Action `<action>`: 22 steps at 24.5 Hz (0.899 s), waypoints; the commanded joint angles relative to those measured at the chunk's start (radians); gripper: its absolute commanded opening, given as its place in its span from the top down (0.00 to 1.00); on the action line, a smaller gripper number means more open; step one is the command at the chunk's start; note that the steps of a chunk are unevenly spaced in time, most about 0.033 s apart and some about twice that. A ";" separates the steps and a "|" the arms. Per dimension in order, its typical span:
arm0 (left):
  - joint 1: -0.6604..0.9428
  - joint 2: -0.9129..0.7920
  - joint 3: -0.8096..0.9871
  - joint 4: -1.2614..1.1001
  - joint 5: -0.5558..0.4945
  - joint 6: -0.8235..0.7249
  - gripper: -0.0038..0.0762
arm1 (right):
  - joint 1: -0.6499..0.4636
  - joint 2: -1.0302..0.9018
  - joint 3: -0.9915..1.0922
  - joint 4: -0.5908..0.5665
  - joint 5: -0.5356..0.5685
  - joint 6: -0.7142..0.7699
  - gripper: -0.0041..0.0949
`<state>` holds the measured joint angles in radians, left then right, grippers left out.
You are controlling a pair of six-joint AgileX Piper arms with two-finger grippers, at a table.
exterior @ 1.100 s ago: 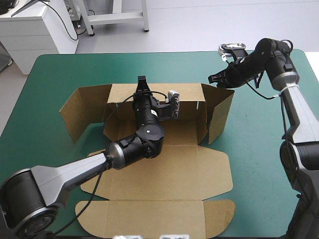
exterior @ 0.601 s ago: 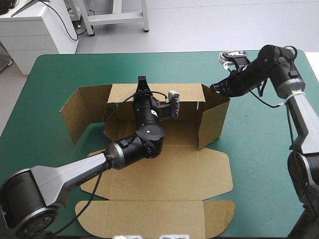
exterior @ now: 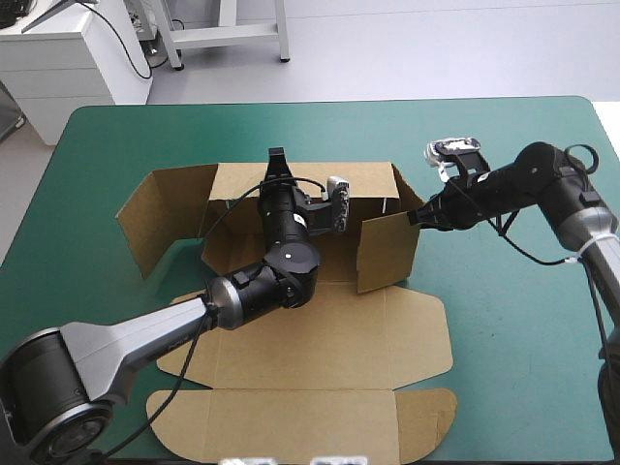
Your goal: Fold the box
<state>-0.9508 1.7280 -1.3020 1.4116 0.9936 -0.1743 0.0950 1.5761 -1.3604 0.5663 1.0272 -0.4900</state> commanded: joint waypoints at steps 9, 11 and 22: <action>-0.004 -0.047 -0.030 0.057 0.015 -0.008 0.96 | 0.001 -0.157 0.278 0.369 -0.189 -0.616 0.97; -0.004 -0.047 -0.030 0.057 0.015 -0.008 0.96 | 0.001 -0.157 0.278 0.371 -0.156 -0.654 0.95; -0.004 -0.047 -0.030 0.057 0.015 -0.008 0.96 | 0.001 -0.157 0.278 0.358 -0.130 -0.668 0.20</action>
<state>-0.9508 1.7280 -1.3020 1.4116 0.9936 -0.1743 0.0950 1.4576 -1.0587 0.8832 0.9061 -1.1491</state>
